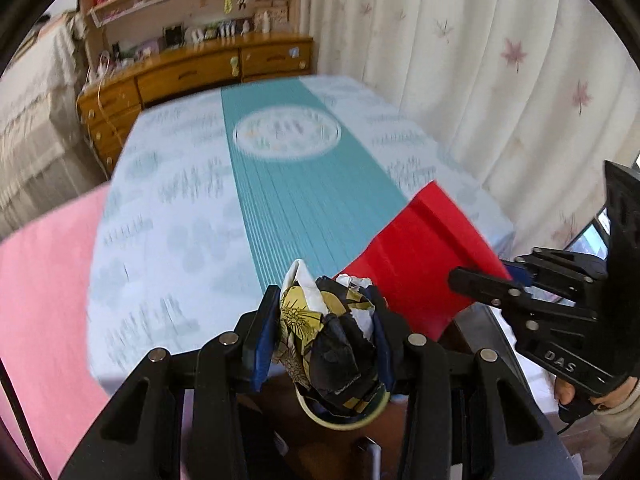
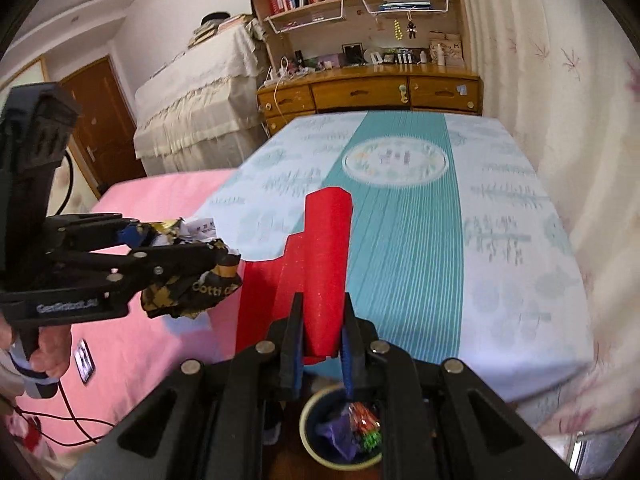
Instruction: Collect trash
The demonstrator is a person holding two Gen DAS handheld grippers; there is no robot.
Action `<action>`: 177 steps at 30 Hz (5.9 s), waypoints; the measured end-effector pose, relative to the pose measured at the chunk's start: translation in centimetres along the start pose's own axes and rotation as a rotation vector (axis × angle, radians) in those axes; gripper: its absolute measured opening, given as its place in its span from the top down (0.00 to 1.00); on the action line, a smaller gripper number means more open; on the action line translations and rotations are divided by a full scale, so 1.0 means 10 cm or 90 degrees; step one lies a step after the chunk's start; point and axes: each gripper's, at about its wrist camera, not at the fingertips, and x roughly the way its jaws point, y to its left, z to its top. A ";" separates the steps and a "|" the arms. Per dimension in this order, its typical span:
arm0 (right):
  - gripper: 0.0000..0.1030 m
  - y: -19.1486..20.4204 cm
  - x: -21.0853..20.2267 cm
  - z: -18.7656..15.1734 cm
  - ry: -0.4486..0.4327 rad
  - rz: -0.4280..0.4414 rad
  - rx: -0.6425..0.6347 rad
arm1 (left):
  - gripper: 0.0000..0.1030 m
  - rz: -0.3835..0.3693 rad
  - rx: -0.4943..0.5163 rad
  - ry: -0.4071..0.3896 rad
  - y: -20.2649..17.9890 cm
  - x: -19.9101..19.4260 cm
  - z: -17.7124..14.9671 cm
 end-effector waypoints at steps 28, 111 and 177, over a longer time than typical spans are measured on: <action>0.86 -0.48 1.47 -1.91 0.238 -0.059 0.118 | 0.61 0.041 0.025 0.148 -0.13 1.88 -1.73; 0.35 -0.28 1.07 -1.39 0.176 -0.074 0.067 | 0.06 0.089 -0.057 0.060 0.09 1.09 -1.27; 0.35 0.15 -0.33 -0.62 -0.109 -0.080 0.075 | 0.06 0.188 -0.142 -0.157 -0.27 -0.28 -0.81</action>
